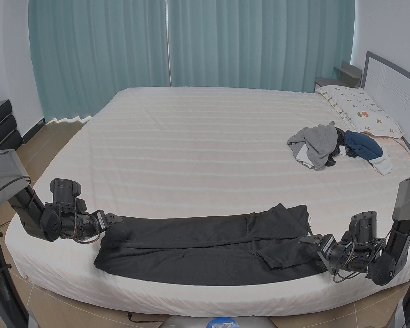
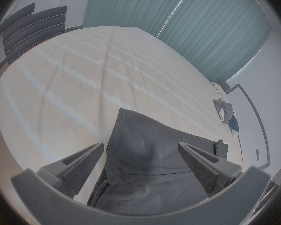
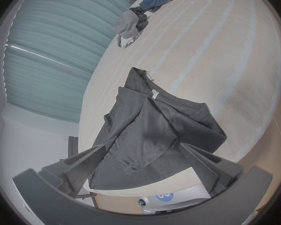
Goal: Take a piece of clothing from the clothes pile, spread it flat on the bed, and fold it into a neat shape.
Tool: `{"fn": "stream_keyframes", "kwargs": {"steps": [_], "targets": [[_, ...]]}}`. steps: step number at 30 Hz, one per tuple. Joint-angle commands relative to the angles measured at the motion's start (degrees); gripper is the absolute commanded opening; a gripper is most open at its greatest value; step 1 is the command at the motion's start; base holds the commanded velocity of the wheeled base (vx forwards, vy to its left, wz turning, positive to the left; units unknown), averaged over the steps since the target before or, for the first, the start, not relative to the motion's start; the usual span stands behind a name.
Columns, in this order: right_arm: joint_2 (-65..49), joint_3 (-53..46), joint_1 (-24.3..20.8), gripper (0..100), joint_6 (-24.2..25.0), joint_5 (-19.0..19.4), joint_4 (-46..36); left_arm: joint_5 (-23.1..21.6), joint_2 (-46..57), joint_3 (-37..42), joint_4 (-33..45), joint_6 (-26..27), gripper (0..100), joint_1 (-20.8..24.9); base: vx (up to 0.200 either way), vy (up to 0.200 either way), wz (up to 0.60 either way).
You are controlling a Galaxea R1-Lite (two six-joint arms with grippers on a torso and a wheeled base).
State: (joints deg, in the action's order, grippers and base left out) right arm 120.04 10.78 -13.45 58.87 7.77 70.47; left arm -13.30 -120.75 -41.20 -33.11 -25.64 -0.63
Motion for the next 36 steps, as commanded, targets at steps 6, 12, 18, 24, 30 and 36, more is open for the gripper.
{"fn": "stream_keyframes", "kwargs": {"steps": [6, 12, 18, 24, 30, 36], "targets": [[2.74, -0.32, 0.00, 100, -0.16, -0.03, 2.91, -0.15, -7.05, -1.77, -0.20, 2.52, 100, 0.11, 0.000, 0.000, 0.00], [4.32, -0.58, -0.09, 100, -0.51, -0.03, 4.58, 0.03, -7.22, -0.10, -0.29, 6.56, 100, 0.11, 0.000, 0.000, 0.00], [4.41, -0.58, -0.09, 100, -0.60, -0.03, 4.58, -0.06, -6.61, 1.04, -0.38, 7.80, 100, 0.02, 0.000, 0.000, 0.00], [4.50, -0.58, -0.09, 100, -0.60, -0.03, 4.58, -0.41, -7.31, 2.36, -3.98, 7.88, 100, 0.81, 0.000, 0.000, 0.00], [4.50, -0.58, -0.18, 100, -0.60, -0.03, 4.58, -0.24, -6.96, 2.36, -4.42, 7.97, 0, 1.07, 0.000, 0.000, 0.00], [4.50, -0.58, -0.18, 100, -0.60, -0.03, 4.58, -0.24, -6.25, 2.36, -4.33, 7.27, 0, 0.99, 0.000, 0.000, 0.00]]}}
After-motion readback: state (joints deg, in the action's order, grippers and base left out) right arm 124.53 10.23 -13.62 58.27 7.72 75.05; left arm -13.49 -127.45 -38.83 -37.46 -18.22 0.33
